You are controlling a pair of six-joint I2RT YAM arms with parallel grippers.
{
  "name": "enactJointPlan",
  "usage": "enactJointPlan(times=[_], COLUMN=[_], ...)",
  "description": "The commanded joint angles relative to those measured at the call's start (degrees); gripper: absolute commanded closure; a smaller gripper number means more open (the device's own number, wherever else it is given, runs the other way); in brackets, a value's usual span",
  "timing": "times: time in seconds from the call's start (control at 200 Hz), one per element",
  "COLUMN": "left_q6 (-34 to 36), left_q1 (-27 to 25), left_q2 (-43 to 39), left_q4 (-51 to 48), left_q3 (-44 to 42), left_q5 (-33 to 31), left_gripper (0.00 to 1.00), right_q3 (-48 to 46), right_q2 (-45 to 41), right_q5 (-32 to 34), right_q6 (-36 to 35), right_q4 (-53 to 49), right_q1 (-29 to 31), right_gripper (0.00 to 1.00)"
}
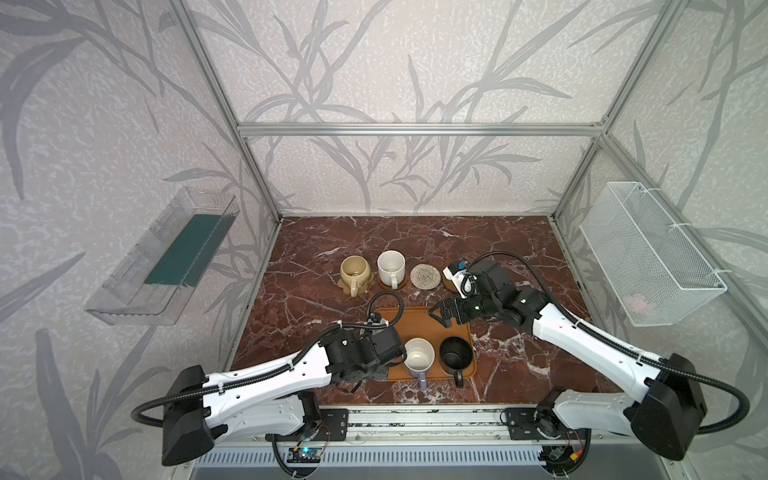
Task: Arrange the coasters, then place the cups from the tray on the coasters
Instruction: 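Close the left gripper on the light blue mug and lift it off the tray, then carry the light blue mug farther from the robot toward the multicolour woven coaster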
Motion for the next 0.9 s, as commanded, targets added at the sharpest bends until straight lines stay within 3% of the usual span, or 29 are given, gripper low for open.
enactJointPlan(times=[0.0,0.385,0.895], left_q6=[0.93,11.73,22.72], left_q1=[0.16,6.09,12.8], left_q2=[-0.19,5.16,19.17], left_q4=[-2.75,-3.4,-1.74], left_q3=[5.69,19.03,34.53], left_q5=[-5.53,-5.19,0.45], left_gripper=[1.0,1.0,1.0], right_q3=[-0.23,2.32,4.27], right_q2=[-1.03,-2.24,-2.72], right_q5=[1.68,8.3,6.78], right_q6=[0.61,1.63,-1.35], right_q4=[1.68,1.1,-1.38], right_q1=[-0.09,-1.54,-10.42], right_gripper=[0.01,0.01,0.01])
